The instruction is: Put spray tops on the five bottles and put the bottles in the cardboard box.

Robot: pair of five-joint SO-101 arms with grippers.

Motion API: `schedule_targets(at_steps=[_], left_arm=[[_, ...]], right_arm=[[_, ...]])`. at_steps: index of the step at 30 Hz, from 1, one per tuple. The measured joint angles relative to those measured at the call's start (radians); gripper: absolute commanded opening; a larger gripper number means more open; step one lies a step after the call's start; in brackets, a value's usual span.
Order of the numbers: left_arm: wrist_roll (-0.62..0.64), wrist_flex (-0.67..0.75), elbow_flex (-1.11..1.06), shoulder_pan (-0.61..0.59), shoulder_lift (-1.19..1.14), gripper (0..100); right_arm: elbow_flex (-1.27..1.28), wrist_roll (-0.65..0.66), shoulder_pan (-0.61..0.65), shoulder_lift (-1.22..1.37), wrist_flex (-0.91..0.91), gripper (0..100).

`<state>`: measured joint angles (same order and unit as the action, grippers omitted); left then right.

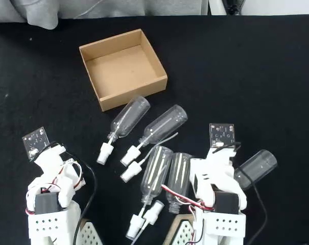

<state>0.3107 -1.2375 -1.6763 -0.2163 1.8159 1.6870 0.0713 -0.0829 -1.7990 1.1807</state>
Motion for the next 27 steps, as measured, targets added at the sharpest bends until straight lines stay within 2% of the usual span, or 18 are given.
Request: schedule_targets(at_steps=[2, 9, 20, 27], left_arm=[[0.0, 0.0, 0.0, 0.0, 0.0, 3], [0.0, 0.0, 0.0, 0.0, 0.0, 3], [0.0, 0.0, 0.0, 0.0, 0.0, 3], [0.0, 0.0, 0.0, 0.0, 0.0, 3]], right_arm=[[0.0, 0.064, 0.0, 0.0, -0.026, 1.1], [0.0, 0.417, 0.0, 0.0, -0.095, 1.2], [-0.259, 0.543, -0.009, 0.0, 0.071, 5.6], [-0.344, 0.654, -0.149, 0.0, 0.094, 5.8]])
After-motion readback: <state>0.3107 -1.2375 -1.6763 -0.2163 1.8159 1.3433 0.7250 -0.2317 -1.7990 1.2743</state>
